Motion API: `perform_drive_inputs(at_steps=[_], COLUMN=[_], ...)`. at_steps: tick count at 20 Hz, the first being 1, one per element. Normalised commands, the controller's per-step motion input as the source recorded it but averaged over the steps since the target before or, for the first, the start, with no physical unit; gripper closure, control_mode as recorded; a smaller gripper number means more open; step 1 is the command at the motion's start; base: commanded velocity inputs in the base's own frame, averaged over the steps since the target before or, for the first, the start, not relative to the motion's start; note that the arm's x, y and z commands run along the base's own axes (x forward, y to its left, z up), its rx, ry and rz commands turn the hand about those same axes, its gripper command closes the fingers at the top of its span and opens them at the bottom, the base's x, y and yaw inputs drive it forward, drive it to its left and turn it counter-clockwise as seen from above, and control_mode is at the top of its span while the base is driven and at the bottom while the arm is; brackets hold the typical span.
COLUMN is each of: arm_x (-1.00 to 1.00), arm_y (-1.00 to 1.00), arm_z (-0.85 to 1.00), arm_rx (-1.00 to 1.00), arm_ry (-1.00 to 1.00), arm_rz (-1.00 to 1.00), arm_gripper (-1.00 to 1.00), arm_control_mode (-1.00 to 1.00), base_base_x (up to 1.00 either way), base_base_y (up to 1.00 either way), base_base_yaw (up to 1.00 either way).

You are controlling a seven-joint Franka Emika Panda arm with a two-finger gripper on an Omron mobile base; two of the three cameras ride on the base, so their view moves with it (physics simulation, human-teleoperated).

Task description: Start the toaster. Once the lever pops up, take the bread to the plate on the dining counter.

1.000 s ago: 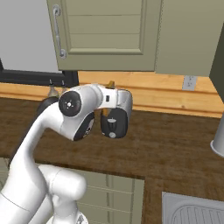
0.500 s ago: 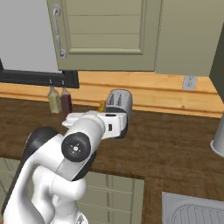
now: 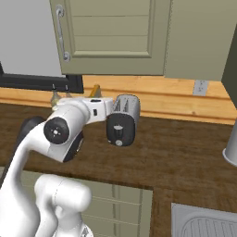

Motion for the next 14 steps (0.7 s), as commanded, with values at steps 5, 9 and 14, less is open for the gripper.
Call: perform_drive_inputs(at_steps=[5, 9, 14], arm_x=[0.03, -0.31, 0.0], arm_y=[0.06, -0.01, 0.0], arm_z=[0.0, -0.06, 0.0], arm_rx=[0.0, -0.01, 0.0], arm_ry=[0.0, 0.0, 0.0], arm_rz=[-0.03, 0.01, 0.0], arm_gripper=[1.0, 1.0, 1.0], arm_control_mode=[-1.0, 1.0, 1.0], base_base_x=[0.0, -0.25, -1.0], base_base_y=[0.0, -0.03, -0.19], base_base_yaw=[0.0, 0.01, 0.04])
